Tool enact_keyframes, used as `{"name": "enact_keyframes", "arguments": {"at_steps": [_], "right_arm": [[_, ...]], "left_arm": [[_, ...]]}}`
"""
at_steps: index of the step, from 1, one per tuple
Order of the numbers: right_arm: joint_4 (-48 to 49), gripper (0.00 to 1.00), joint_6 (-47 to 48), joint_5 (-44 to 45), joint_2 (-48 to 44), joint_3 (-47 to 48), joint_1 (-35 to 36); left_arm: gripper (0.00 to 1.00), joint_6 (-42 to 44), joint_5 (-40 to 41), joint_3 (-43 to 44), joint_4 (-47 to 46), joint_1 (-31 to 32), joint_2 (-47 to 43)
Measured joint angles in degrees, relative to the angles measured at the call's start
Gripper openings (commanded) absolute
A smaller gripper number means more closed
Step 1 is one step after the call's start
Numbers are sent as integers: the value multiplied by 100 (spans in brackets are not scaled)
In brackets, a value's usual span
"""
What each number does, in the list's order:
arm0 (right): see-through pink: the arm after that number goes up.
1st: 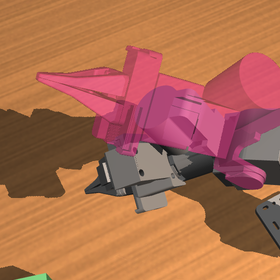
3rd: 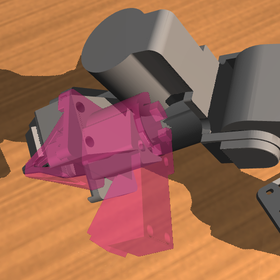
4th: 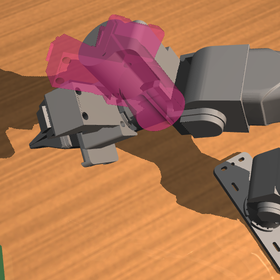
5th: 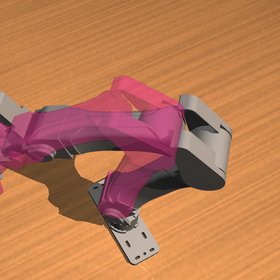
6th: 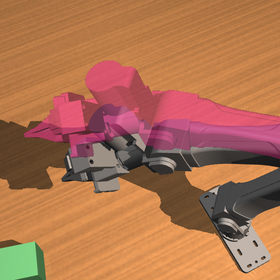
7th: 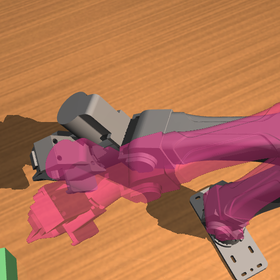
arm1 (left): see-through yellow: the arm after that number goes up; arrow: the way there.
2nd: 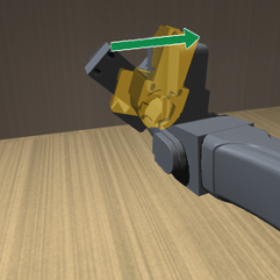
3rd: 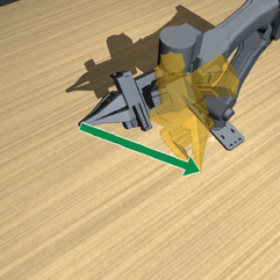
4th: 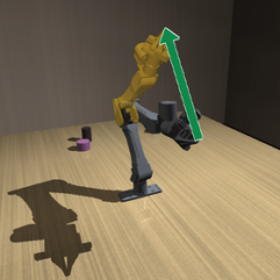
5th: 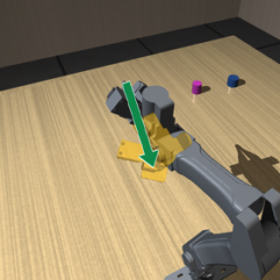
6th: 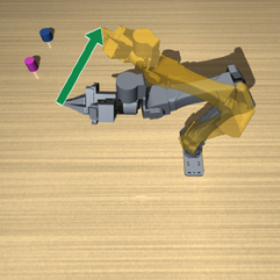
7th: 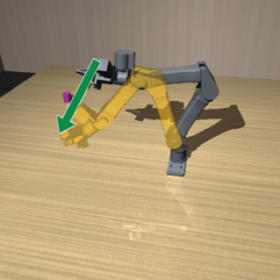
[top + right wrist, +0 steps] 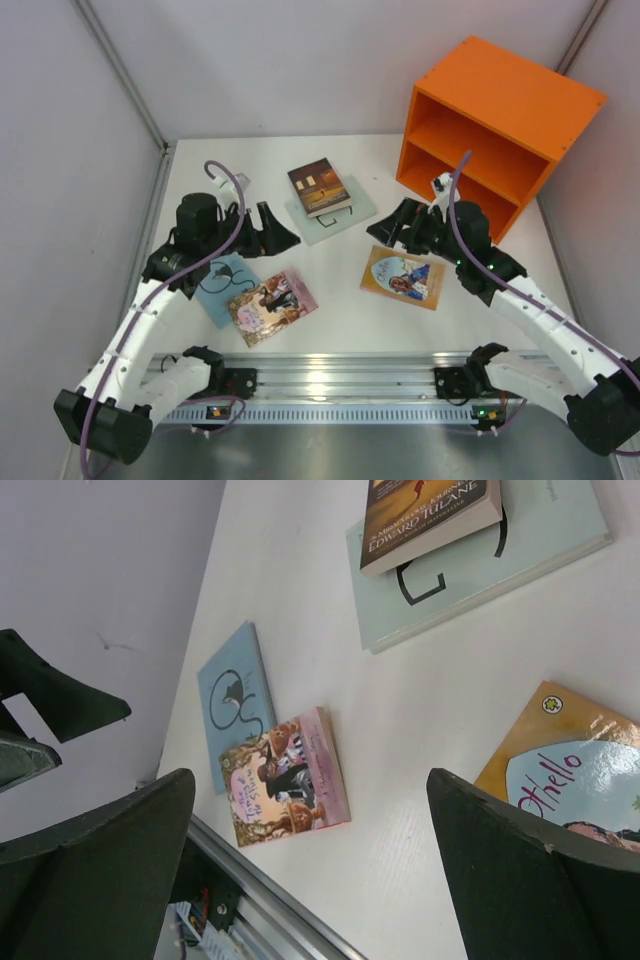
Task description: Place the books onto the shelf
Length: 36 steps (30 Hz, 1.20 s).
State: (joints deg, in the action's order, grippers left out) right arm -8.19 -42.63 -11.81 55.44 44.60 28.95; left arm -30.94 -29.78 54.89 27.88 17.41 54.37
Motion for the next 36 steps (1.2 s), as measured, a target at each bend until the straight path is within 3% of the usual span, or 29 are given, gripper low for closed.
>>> {"name": "enact_keyframes", "arguments": {"at_steps": [12,14,17,20,36], "right_arm": [[179,100,-107,297,667,291,0],[455,99,-203,369,1075,431,0],[1095,88,-492,433,1851,566,0],[1862,83,-887,468,2667,584,2],[4597,75,-2719,1165,5313,914,299]], "left_arm": [[92,219,870,424,697,-85,-48],[92,299,984,551,901,-188,-50],[92,367,1010,702,1038,-267,-74],[91,367,975,704,1082,-269,-155],[91,302,785,411,1123,-271,-295]]}}
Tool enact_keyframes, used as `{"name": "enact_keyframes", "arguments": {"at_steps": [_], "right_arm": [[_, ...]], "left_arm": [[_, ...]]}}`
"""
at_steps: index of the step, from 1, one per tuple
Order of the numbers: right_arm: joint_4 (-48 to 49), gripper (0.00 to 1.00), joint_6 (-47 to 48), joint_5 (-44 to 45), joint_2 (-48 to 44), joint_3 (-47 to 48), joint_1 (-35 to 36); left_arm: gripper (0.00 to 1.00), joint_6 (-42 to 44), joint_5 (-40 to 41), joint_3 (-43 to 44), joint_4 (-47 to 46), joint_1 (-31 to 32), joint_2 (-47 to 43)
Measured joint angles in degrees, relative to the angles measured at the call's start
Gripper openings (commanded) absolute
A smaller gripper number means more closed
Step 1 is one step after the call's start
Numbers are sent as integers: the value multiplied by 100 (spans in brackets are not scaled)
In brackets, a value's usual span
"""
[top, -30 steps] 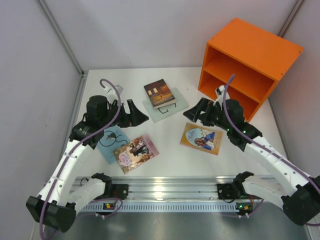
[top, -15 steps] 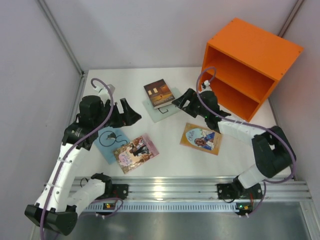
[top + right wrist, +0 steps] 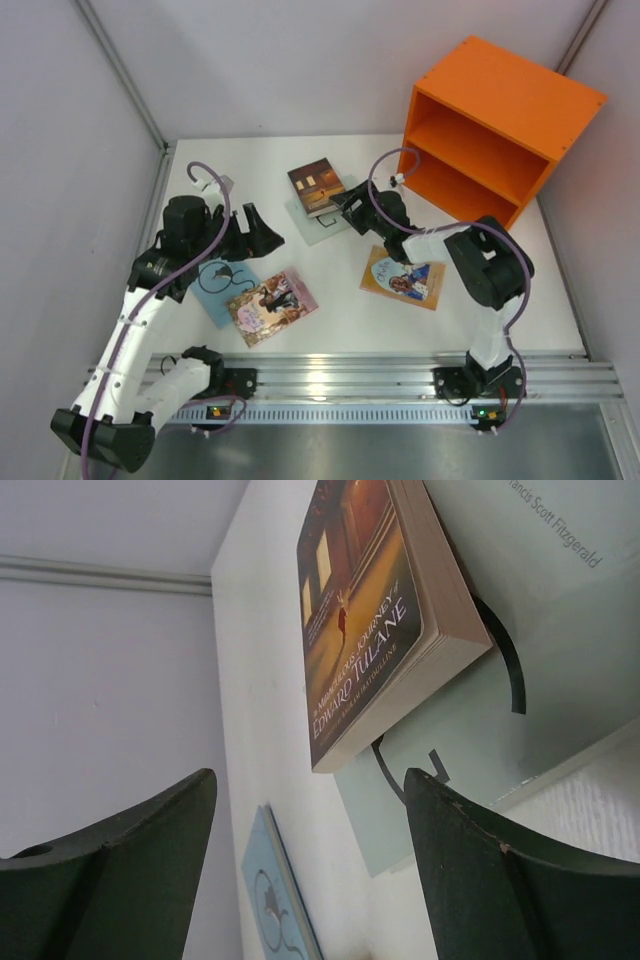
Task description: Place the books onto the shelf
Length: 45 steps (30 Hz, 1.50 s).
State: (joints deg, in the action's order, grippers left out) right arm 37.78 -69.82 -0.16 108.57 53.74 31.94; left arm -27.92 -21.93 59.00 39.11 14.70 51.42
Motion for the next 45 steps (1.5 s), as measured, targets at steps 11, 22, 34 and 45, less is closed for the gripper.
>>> {"name": "enact_keyframes", "arguments": {"at_steps": [11,22,34,45], "right_arm": [[291,73,-520,431,804,595,282],[476,72,-944,813,1130,643,372],[597,64,-1445,1408,1440,911,503],[1137,0,-1755,1692,1766,723,476]], "left_arm": [[91,216,83,149,111,0,48],[91,166,11,146,107,-4,48],[90,37,11,146,46,-4,46],[90,-68,-90,146,-9,-4,87]]}}
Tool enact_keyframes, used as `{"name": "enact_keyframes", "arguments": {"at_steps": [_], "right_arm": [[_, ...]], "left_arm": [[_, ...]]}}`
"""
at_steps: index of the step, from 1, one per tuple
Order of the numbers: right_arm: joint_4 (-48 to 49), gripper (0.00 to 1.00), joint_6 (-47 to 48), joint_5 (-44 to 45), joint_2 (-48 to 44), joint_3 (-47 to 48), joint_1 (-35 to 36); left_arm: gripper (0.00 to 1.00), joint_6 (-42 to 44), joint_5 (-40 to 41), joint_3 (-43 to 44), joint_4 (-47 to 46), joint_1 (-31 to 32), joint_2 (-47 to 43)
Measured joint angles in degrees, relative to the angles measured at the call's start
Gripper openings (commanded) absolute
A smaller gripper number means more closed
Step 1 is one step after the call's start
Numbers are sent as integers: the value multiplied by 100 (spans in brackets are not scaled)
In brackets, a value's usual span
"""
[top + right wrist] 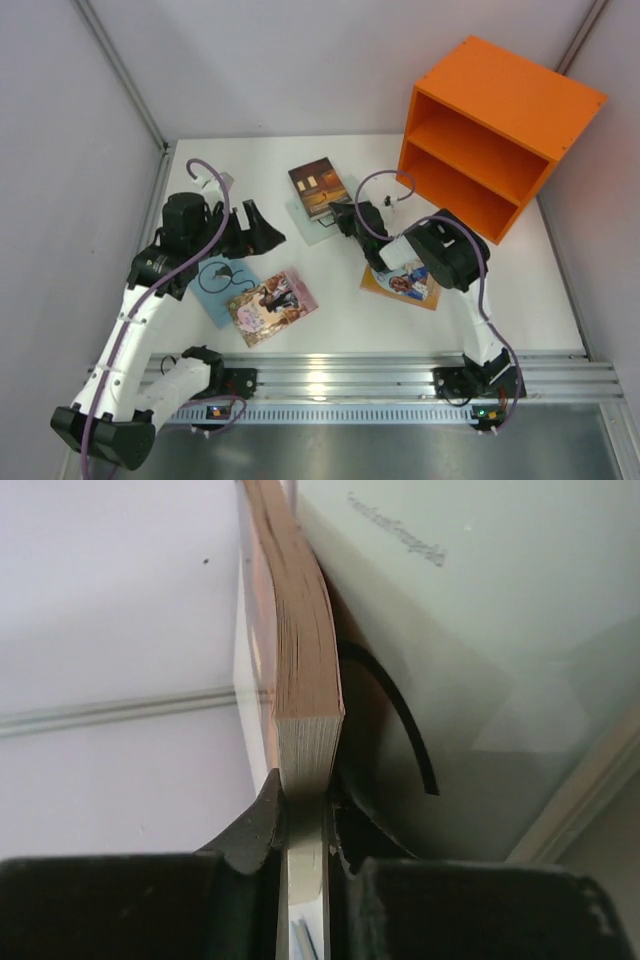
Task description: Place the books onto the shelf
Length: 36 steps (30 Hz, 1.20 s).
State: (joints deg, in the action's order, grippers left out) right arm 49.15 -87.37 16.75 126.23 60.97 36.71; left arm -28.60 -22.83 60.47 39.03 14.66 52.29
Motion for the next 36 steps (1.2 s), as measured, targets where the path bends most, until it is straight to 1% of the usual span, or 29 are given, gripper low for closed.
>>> {"name": "enact_keyframes", "arguments": {"at_steps": [2,5,7,9,12,16,21,26,30,34,36], "right_arm": [[455,0,133,-153,7,-197,-66],[1145,0,319,-697,31,-404,-258],[1495,0,365,-1075,26,-531,-422],[1626,0,413,-1467,-63,-667,-568],[1650,0,538,-1991,-553,-1040,-734],[1801,0,581,-2577,-1606,-1617,-809],[2116,0,647,-3316,-3239,-2553,-813],[2251,0,636,-3805,-4430,-3342,-813],[2247,0,627,-4002,-4927,-3700,-796],[2234,0,570,-4107,-5080,-3869,-737],[2227,0,533,-4153,-5112,-3930,-706]], "left_arm": [[90,-20,-24,0,0,0,33],[91,-22,-22,7,0,0,92],[92,-22,-22,59,15,0,186],[93,-22,-17,205,11,0,365],[93,-35,-9,435,4,0,581],[93,-179,-118,511,-208,0,638],[91,-693,-595,127,-1143,0,645],[91,-1115,-732,-249,-1812,0,713],[88,-1373,-791,-431,-2413,0,739],[86,-1685,-949,-697,-3073,0,841],[78,-1851,-997,-909,-3375,0,861]]}}
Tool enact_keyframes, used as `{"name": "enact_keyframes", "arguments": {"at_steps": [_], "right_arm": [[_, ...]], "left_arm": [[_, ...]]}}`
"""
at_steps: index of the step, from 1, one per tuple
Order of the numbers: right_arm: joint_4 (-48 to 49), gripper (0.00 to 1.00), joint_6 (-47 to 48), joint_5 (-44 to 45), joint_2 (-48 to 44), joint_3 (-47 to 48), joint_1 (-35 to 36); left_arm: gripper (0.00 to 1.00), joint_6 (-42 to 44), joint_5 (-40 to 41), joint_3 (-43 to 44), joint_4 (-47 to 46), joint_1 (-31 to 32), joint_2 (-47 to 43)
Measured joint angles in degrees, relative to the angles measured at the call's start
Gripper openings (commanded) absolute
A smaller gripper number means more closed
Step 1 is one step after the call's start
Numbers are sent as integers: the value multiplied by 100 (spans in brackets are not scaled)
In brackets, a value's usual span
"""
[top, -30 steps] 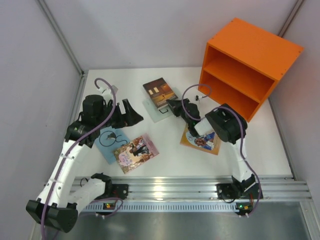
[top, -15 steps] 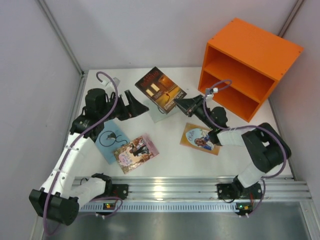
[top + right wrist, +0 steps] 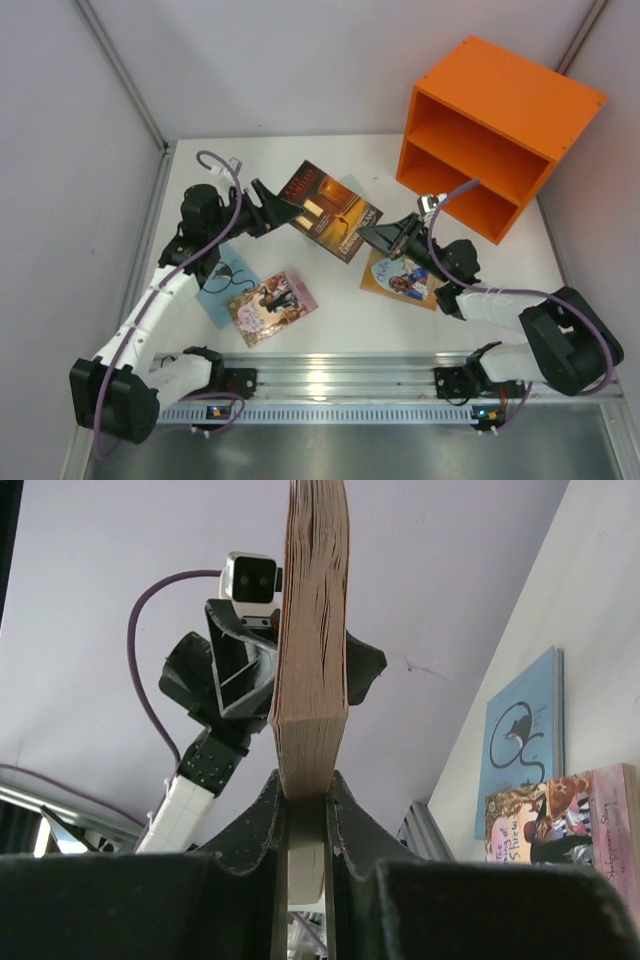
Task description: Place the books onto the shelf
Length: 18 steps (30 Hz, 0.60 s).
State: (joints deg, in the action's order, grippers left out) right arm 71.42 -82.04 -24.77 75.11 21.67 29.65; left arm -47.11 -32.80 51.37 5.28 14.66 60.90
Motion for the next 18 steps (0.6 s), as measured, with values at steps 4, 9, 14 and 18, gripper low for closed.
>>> {"name": "enact_keyframes", "arguments": {"at_steps": [4,9,14,18], "right_arm": [[-149,0,39,-105,-120,-55,20],[-1032,20,442,-105,-317,-55,9],[-3891,65,1801,162,-1276,595,57],[-6618,72,3314,1056,-1768,1711,68]], "left_arm": [[31,-293,-72,-256,-367,0,2],[0,-761,-422,-295,-881,-7,66],[0,-925,-533,-308,-997,42,372],[0,-1126,-511,-310,-999,83,470]]}}
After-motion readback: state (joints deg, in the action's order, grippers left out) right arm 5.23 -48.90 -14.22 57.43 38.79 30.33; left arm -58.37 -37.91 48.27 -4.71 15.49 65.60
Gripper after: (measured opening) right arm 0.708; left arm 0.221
